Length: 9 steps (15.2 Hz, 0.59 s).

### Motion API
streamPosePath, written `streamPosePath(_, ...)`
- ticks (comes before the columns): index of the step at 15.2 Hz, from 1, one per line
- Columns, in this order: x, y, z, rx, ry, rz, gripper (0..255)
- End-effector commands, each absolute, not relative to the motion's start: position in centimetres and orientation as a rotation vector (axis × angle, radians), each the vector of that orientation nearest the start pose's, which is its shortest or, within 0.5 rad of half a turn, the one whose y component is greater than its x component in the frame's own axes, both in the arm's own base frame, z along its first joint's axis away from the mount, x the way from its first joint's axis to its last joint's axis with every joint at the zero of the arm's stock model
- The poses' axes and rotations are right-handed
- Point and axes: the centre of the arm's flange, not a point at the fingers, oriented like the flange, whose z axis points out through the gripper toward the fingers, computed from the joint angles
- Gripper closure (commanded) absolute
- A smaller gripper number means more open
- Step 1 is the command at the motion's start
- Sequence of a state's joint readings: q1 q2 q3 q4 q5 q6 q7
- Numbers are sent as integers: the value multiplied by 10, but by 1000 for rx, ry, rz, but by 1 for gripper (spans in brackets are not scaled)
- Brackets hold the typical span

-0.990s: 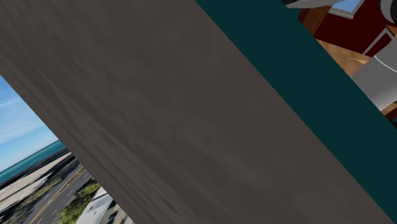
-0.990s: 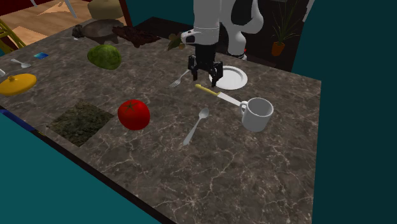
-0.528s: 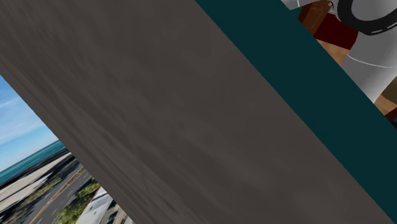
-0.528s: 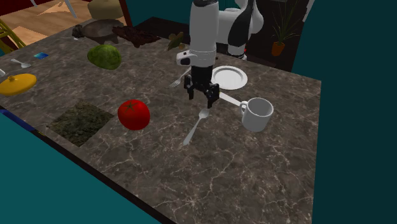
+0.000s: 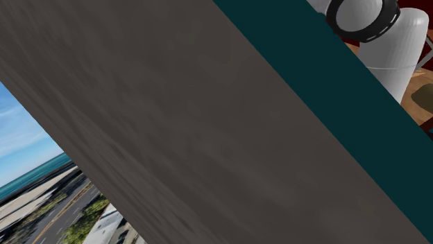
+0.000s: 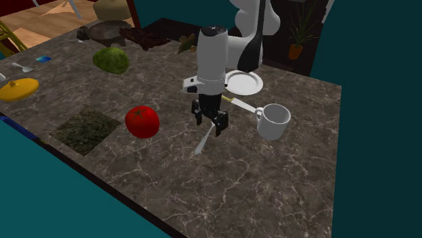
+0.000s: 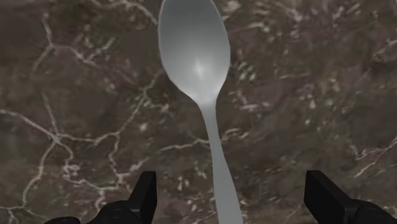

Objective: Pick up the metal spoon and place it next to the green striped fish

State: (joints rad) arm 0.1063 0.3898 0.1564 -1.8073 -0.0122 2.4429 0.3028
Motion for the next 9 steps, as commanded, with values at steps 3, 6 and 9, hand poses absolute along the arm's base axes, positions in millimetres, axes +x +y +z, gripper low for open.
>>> streamPosePath(3,653,166,336,-3005,77,-344,0)
streamPosePath(6,654,166,333,-3005,77,-344,0)
streamPosePath(9,654,166,333,-3005,77,-344,0)
